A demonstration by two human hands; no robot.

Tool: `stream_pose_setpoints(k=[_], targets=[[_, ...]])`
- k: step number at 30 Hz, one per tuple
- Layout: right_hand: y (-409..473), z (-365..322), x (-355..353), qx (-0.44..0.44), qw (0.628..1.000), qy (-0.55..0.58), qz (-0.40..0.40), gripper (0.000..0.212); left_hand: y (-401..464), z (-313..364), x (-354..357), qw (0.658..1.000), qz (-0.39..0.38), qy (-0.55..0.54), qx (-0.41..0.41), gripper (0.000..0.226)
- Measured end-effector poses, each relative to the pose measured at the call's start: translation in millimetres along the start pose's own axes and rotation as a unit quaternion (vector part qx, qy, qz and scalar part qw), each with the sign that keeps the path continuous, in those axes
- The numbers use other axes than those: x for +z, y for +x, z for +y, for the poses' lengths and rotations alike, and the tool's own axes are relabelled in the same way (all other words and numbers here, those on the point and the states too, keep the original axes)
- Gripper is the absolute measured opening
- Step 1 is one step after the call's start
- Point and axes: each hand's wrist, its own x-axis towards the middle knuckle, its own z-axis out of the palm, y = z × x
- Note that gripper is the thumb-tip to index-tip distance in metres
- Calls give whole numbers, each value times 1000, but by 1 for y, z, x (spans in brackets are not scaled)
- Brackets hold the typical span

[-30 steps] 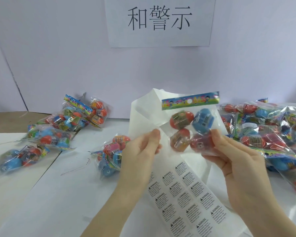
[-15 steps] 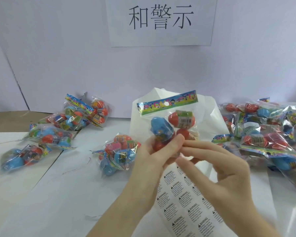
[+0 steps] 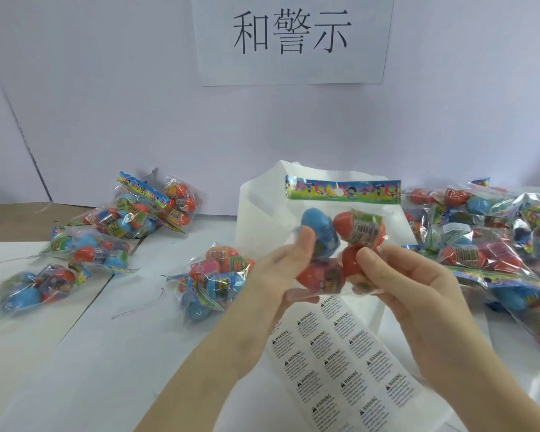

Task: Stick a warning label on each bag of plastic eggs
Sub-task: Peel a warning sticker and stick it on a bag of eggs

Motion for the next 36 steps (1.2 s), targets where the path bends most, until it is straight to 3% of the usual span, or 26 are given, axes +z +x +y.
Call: stream_pose_setpoints(k=[2,4,7,11,15,21,25,27,32,36], targets=[[1,-1,-2,13,1000,1,0,31,1,0,-5,998,-30,-48,-18,85],[2,-1,-4,31,999,6,-10,36,0,-1,-6,995,-35,-86,-23,81],[3,-2,-3,54,998,32,-22,33,-1,-5,-7,991,-35,-124,-24,59],[2,-4,-4,61,997,47,-18,36,-2,-2,-9,994,-58,-87,6,20],[2,-3,-5,62,997,34,-7,41,-3,-1,-10,996,-40,-81,12,19],[1,-2,-4,34,999,37,17,28,-4,1,-5,997,-30,-71,16,25],[0,-3,-4,48,998,32,-27,21,-6,-2,-2,999,-31,-10,31,25],[0,-3,-5,59,996,40,-57,5,-4,-4,-2,1000,-13,-17,14,29],[-1,-2,-7,50,992,26,-110,35,-4,0,0,999,-8,-49,-11,29],[0,-4,-8,40,991,41,-121,45,-7,2,-1,997,-28,-66,-11,23]])
